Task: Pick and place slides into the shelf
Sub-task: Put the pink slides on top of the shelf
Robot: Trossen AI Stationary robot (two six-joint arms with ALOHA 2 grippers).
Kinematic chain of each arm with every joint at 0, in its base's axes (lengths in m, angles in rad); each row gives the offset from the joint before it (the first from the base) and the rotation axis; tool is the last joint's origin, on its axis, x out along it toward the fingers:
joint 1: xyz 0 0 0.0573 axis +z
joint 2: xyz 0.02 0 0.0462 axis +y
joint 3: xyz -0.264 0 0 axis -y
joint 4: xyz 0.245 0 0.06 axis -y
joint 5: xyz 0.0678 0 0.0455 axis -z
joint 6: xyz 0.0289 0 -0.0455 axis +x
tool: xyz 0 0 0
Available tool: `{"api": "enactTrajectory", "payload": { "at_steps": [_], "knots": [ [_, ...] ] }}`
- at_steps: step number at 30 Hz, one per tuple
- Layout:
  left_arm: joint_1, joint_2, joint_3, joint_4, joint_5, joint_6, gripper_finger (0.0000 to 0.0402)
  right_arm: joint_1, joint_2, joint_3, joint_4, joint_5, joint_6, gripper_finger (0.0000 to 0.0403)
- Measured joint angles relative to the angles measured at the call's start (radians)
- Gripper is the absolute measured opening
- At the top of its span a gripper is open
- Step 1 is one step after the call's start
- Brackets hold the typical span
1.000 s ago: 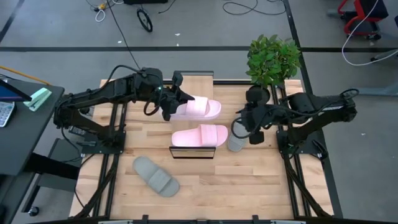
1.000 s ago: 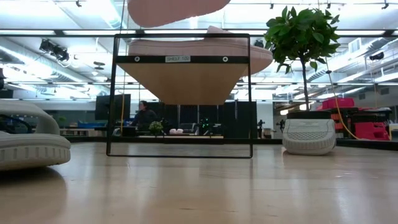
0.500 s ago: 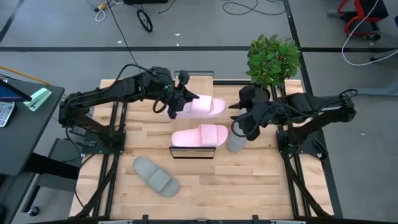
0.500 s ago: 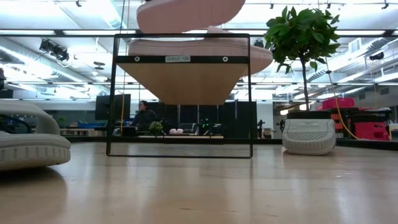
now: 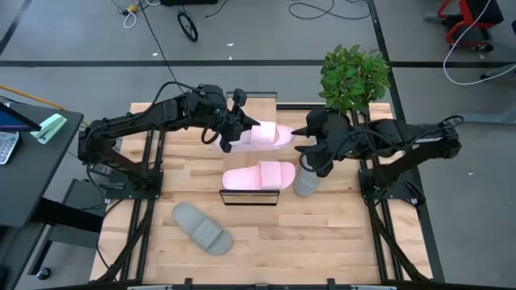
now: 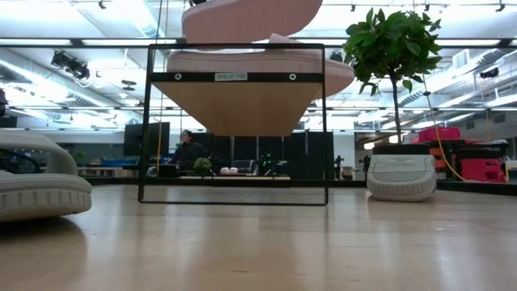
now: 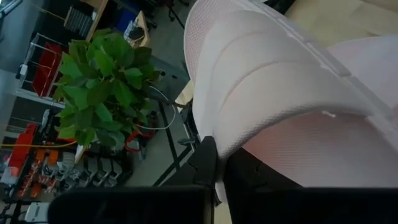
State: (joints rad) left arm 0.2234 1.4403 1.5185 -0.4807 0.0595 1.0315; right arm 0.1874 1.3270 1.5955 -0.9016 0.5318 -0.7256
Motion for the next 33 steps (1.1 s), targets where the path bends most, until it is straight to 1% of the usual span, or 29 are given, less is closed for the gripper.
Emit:
{"api": "enactTrajectory", "payload": {
  "at_steps": [2,4,6,9,11,14,16,18,21,23,25,27,30,33],
  "knots": [
    [0.000,0.000,0.000,-0.007,-0.001,0.000,0.0015,-0.009,-0.003,0.000,0.001,0.028,0.075,0.0233],
    [0.000,0.000,0.000,-0.019,-0.001,-0.001,0.0010,-0.011,-0.011,0.000,-0.001,0.070,0.194,0.0230],
    [0.000,0.000,0.000,-0.019,-0.001,-0.002,0.0010,-0.012,-0.032,0.000,-0.002,0.108,0.367,0.0225],
    [0.005,0.000,0.000,-0.019,0.000,-0.007,0.0017,-0.037,-0.072,0.015,-0.047,0.114,0.638,0.0218],
    [0.011,0.000,0.000,-0.019,-0.001,-0.008,0.0021,-0.063,-0.107,0.015,-0.090,0.086,0.855,0.0214],
    [0.014,0.000,0.000,-0.020,-0.004,-0.005,0.0015,-0.126,-0.155,0.015,-0.151,-0.007,1.180,0.0209],
    [0.016,0.000,0.000,-0.019,-0.003,-0.001,0.0010,-0.156,-0.181,0.015,-0.199,-0.050,1.344,0.0208],
    [0.016,0.000,0.000,-0.019,-0.003,0.000,0.0010,-0.173,-0.194,0.015,-0.253,-0.070,1.465,0.0207],
    [0.021,0.000,0.000,-0.019,0.000,0.001,0.0016,-0.180,-0.194,0.015,-0.318,-0.076,1.549,0.0206],
    [0.022,0.000,0.000,-0.018,-0.001,0.004,0.0021,-0.180,-0.190,0.015,-0.321,-0.078,1.558,0.0206],
    [0.022,0.000,0.000,-0.018,-0.002,0.010,0.0019,-0.180,-0.185,0.015,-0.320,-0.102,1.567,0.0206],
    [0.022,0.000,0.000,-0.014,-0.002,0.012,0.0012,-0.180,-0.180,0.015,-0.308,-0.122,1.589,0.0206],
    [0.022,0.000,0.000,-0.015,-0.002,0.012,0.0010,-0.180,-0.168,0.015,-0.261,-0.144,1.574,0.0206],
    [0.022,0.000,0.000,-0.015,-0.001,0.009,0.0015,-0.186,-0.149,0.015,-0.217,-0.163,1.661,0.0206]
  ]
}}
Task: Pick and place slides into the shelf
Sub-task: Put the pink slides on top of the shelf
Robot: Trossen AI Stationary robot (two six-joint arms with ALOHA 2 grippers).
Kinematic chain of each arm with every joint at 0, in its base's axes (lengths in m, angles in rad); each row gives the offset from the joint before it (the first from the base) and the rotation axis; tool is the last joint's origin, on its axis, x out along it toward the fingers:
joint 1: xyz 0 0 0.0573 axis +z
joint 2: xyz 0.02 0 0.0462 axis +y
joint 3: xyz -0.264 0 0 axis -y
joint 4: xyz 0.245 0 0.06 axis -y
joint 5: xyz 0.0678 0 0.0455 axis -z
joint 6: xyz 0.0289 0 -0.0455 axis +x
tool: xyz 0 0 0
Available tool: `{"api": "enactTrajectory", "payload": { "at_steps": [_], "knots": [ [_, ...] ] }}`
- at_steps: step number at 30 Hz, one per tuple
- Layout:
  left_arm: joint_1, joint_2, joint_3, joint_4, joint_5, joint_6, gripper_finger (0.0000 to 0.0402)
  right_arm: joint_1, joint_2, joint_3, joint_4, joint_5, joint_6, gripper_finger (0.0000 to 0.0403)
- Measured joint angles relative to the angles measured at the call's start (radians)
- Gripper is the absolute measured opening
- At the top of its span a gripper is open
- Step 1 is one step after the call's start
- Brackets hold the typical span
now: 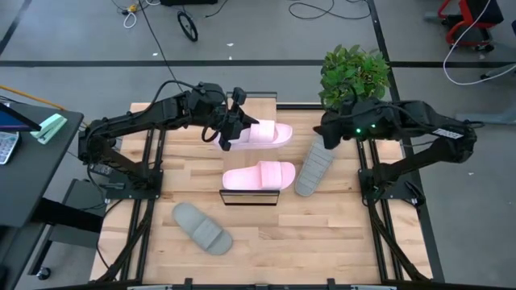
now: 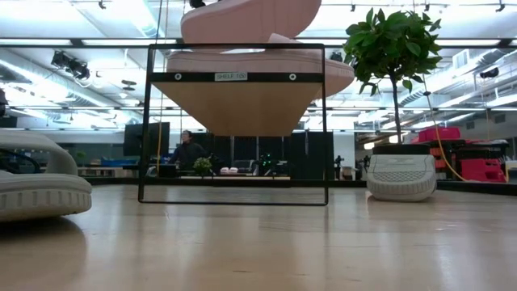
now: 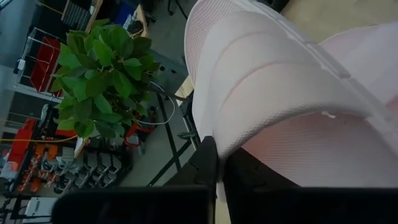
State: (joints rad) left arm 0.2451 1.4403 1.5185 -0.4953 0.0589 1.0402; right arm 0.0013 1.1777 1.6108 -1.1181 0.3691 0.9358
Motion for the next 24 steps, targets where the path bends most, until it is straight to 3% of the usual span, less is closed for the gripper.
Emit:
{"api": "enactTrajectory", "payload": {
  "at_steps": [6,8,16,24],
  "knots": [
    [0.001,0.000,0.000,0.001,-0.001,0.021,0.0012,-0.089,0.049,0.000,0.016,-0.128,0.135,0.0224],
    [0.005,0.000,0.000,-0.001,0.000,0.040,0.0010,-0.106,0.068,0.000,0.018,-0.203,0.187,0.0239],
    [0.006,0.000,0.000,-0.006,-0.002,0.064,0.0017,-0.139,0.117,-0.001,0.072,-0.337,0.371,0.0302],
    [0.006,0.000,0.000,-0.019,-0.001,0.068,0.0014,-0.168,0.131,-0.002,0.268,-0.375,0.384,0.0338]
  ]
}}
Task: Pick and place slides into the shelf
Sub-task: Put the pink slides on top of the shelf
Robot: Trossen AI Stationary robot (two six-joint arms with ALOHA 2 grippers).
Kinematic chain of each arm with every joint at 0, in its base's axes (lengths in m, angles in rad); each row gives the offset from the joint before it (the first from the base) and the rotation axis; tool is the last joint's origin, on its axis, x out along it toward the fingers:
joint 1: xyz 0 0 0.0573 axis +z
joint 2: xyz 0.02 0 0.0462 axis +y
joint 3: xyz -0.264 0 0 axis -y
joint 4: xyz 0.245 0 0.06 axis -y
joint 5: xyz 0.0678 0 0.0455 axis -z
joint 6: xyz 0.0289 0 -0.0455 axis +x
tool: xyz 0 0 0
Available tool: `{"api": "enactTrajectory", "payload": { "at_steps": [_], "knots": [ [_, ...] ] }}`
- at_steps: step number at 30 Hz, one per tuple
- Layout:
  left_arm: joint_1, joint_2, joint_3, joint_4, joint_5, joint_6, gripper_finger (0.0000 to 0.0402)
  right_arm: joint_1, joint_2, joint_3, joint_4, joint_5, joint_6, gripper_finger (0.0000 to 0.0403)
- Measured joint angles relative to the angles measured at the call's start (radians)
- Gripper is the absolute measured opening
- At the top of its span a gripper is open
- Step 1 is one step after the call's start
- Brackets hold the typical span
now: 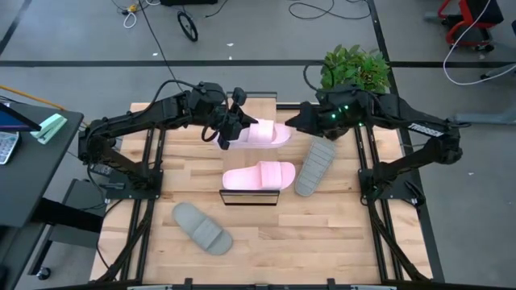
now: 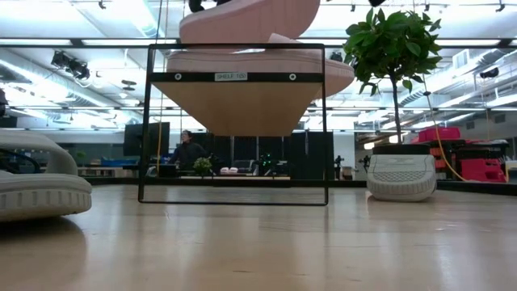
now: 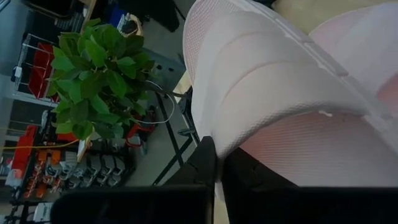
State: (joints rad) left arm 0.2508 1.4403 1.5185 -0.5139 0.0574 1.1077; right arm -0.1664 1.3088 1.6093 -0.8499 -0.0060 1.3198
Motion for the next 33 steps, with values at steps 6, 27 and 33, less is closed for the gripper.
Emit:
{"api": "enactTrajectory", "payload": {
  "at_steps": [6,27,33],
  "knots": [
    [0.000,0.000,0.000,0.034,0.001,0.024,0.0010,-0.048,0.035,0.000,-0.077,-0.101,-0.014,0.0340],
    [0.020,0.078,-0.008,0.031,-0.081,0.033,0.0014,-0.061,0.084,0.000,-0.058,-0.095,0.030,0.0231],
    [0.020,0.082,-0.008,0.031,-0.100,0.022,0.0010,-0.063,0.097,0.000,-0.066,-0.095,0.017,0.0204]
  ]
}}
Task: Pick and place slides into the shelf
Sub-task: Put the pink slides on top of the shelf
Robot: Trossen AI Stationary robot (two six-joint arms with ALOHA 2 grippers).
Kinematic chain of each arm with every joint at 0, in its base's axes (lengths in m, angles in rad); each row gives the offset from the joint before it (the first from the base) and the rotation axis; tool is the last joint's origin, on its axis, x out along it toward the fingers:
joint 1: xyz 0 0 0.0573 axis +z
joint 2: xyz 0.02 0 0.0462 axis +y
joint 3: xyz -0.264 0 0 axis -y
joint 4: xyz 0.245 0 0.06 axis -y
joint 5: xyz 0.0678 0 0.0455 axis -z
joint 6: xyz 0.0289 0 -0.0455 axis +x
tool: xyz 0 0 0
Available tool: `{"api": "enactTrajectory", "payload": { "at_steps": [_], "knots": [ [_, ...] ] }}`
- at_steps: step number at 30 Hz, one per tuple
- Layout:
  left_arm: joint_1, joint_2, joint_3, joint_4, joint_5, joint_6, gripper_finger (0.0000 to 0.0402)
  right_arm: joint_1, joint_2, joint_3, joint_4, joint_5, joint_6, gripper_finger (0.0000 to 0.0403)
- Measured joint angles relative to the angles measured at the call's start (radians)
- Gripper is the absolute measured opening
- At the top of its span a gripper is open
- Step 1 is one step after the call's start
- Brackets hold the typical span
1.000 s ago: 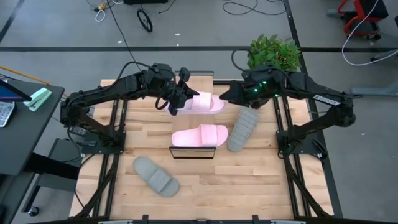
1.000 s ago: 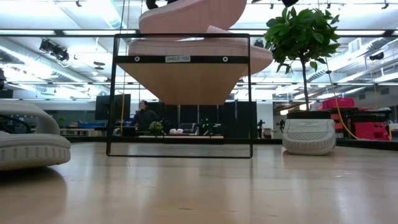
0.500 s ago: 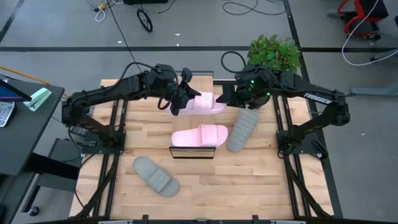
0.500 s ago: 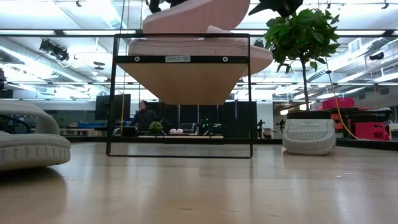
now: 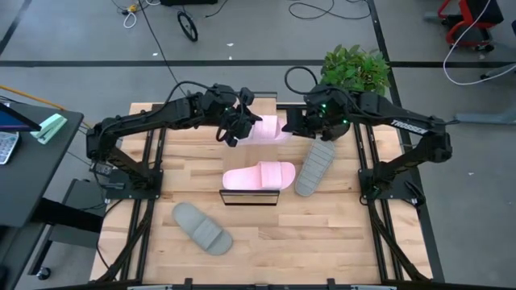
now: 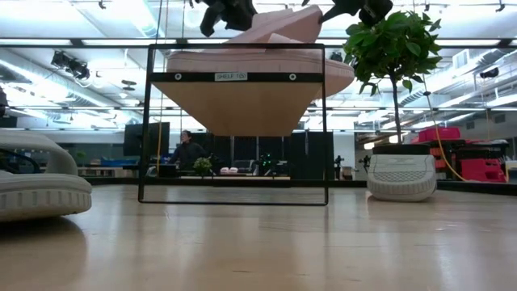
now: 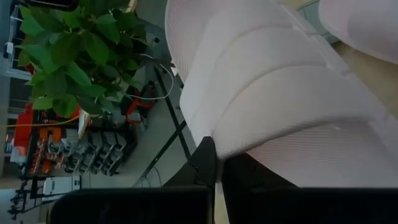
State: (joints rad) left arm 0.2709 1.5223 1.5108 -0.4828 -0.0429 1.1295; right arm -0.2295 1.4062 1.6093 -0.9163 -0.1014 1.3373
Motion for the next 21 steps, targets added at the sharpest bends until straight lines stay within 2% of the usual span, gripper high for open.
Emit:
{"api": "enactTrajectory", "payload": {
  "at_steps": [7,11,14,21],
  "knots": [
    [-0.001,-0.004,0.000,0.012,-0.003,-0.010,0.0011,-0.006,0.003,0.000,-0.008,0.011,-0.031,0.0204],
    [-0.001,-0.004,0.000,0.023,-0.003,-0.009,0.0010,-0.006,0.003,0.000,-0.028,0.027,-0.080,0.0186],
    [-0.001,-0.004,0.000,0.030,-0.005,-0.009,0.0015,-0.006,0.003,0.000,-0.037,0.054,-0.108,0.0153],
    [-0.001,-0.004,0.000,0.033,-0.005,-0.008,0.0010,-0.007,0.003,0.000,-0.039,0.079,-0.164,0.0040]
  ]
}}
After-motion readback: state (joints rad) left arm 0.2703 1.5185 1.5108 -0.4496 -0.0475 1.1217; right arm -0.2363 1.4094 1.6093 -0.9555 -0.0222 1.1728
